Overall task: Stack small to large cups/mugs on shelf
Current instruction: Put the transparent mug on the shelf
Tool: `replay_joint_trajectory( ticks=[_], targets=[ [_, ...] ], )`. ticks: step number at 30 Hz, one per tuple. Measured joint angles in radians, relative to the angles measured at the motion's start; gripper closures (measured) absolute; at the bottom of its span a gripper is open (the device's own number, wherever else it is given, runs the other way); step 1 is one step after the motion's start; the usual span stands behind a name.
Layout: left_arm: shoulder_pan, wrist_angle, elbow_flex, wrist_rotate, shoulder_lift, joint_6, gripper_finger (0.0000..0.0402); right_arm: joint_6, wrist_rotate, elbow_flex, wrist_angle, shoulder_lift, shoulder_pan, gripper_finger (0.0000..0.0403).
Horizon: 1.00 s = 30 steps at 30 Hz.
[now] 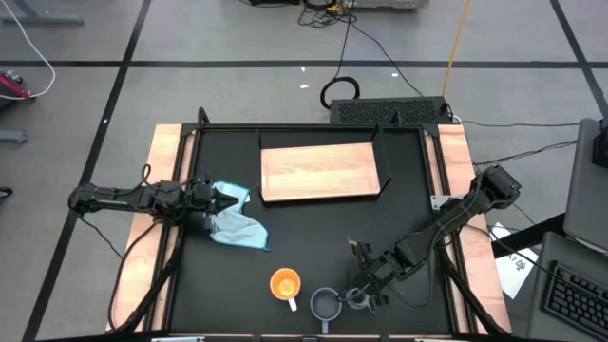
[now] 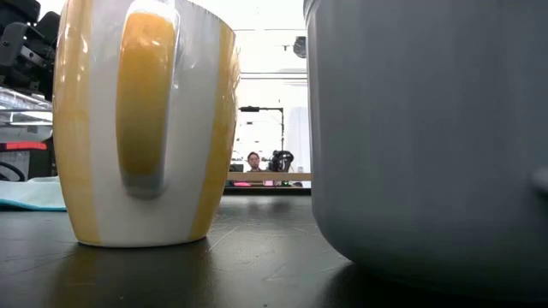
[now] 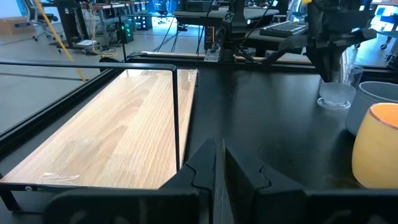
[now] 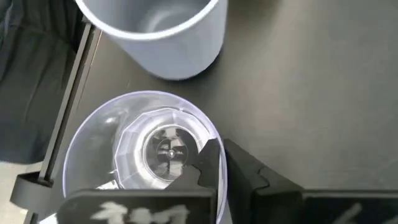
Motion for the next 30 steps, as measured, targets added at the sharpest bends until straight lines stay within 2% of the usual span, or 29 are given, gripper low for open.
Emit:
replay_joint_trajectory(
  ticks=[7, 11, 24, 30],
  targets=[
    [0.000, 0.000, 0.000, 0.000, 0.000, 0.000, 0.0369, -0.040, 0.079, -0.002, -0.006, -0.091, 0.018, 0.0401],
    [0.000, 0.000, 0.000, 0.000, 0.000, 0.000, 0.0369, -0.040, 0.128, -0.046, 0.002, -0.151, 0.025, 0.0402],
    [0.000, 0.000, 0.000, 0.000, 0.000, 0.000, 0.0369, 0.032, 0.247, -0.414, 0.273, -0.481, 0.025, 0.0402],
    [0.000, 0.000, 0.000, 0.000, 0.000, 0.000, 0.0369, 0.029, 0.284, -0.549, 0.367, -0.573, 0.025, 0.0403]
  ],
)
